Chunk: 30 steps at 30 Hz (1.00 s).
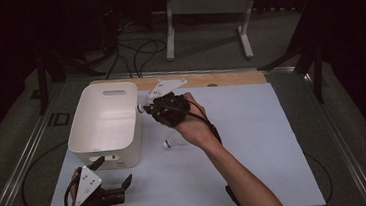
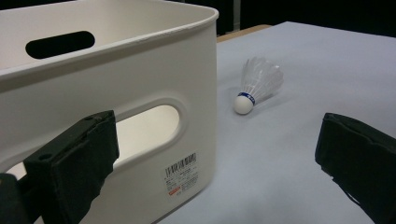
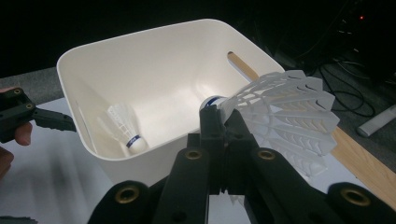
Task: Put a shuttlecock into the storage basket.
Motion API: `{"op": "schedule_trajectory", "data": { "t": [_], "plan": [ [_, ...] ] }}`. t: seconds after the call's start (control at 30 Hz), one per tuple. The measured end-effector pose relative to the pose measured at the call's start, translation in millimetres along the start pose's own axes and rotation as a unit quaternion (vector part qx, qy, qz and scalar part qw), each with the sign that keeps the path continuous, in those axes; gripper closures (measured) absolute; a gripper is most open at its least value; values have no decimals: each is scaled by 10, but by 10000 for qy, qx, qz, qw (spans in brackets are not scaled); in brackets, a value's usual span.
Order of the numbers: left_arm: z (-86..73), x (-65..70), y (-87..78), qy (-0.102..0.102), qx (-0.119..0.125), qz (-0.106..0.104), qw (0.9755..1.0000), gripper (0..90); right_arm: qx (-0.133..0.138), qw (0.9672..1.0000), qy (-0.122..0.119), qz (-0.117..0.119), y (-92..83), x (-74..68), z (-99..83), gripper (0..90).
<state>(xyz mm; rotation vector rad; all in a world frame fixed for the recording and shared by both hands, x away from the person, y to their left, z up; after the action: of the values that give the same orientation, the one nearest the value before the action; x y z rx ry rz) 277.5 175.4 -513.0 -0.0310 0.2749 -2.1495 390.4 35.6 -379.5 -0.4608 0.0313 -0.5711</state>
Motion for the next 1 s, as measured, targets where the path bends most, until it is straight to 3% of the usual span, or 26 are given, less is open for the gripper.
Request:
{"op": "schedule_trajectory", "data": {
  "t": [1.0],
  "plan": [
    [-4,-7,-6,-7,-7,19,10000,3,83,9996,-137,227,193,-245,167,890]
  ]
}}
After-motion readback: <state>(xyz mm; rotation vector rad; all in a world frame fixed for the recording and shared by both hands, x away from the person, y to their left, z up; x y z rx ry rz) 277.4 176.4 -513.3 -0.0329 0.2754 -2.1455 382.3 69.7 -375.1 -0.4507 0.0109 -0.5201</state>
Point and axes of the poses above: each handheld gripper's, and its own axes: y roughly forward along the jaws, z roughly out of its top, x roughly to its right, the point moved 9 cm from there along y, roughly forward along the jaws, and after that the axes turned 7 degrees about x, right-handed, at the moved point
